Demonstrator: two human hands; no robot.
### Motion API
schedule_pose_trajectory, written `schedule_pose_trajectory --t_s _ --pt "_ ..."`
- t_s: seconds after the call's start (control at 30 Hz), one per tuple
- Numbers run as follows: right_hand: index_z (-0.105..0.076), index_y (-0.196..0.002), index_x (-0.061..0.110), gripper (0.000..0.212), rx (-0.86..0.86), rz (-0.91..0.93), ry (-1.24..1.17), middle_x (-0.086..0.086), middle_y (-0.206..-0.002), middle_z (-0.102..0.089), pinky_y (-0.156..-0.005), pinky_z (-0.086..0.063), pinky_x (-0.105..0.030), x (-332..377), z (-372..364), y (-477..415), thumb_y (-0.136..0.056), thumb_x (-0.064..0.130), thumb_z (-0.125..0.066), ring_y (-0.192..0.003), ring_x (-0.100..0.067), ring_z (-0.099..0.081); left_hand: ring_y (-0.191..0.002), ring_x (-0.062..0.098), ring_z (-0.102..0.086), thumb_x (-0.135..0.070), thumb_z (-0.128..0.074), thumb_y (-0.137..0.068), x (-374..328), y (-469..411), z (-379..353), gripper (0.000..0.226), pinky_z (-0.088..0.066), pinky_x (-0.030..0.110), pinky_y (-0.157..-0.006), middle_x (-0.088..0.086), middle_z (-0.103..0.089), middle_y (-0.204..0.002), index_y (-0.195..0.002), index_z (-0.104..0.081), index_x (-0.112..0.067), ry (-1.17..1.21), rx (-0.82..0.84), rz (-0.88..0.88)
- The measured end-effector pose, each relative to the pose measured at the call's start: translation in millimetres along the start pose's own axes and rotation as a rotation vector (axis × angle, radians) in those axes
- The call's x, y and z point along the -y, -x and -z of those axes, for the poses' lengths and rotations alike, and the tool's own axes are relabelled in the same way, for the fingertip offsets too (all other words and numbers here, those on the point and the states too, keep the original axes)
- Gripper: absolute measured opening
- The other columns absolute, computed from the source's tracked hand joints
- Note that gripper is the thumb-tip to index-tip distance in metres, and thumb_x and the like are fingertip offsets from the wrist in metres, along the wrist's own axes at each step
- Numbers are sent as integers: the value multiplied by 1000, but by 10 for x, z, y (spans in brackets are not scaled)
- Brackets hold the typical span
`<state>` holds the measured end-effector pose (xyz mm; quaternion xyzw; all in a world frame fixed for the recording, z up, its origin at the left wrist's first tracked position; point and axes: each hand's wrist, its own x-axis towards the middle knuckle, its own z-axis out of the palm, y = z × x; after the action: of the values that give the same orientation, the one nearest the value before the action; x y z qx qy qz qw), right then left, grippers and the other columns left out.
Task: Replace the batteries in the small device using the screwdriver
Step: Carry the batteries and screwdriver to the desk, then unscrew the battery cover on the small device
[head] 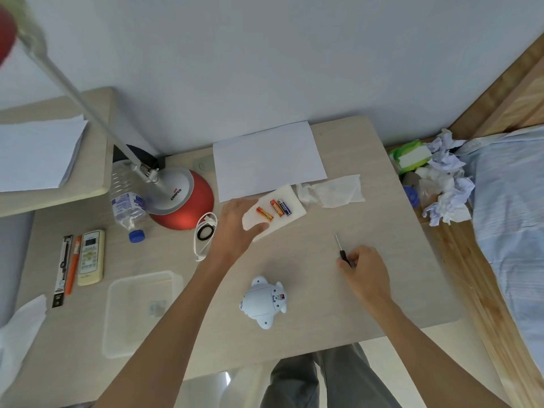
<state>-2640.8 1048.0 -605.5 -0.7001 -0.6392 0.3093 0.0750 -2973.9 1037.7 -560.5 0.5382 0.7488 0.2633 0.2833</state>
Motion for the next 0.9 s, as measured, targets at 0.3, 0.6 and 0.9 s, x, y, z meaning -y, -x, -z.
schedule_pose_trajectory --t_s 0.3,0.6,0.9 --pt "-61 -90 13 24 42 28 70 -7 -95 -61 -70 -49 -41 188 113 38 -105 33 -59 -89 -32 -63 -149 12 -37 -59 -92 -74 61 1021 130 98 -33 32 -121 -7 -43 -156 -159 -47 -43 61 97 30" --pt "-64 -98 22 8 136 275 -78 5 -81 -72 -74 -57 -47 600 392 467 -100 26 -70 -78 -22 -68 -137 21 -41 -53 -98 -69 277 1689 -398 90 -51 45 -113 -6 -39 -148 -147 -52 -56 203 203 110" --pt "-74 -97 19 10 168 542 -156 10 -90 -75 -79 -58 -27 905 536 954 -94 9 -74 -81 -8 -70 -126 24 -51 -47 -93 -75 236 1710 -664 75 -52 52 -107 -7 -57 -138 -140 -58 -55 282 192 138"
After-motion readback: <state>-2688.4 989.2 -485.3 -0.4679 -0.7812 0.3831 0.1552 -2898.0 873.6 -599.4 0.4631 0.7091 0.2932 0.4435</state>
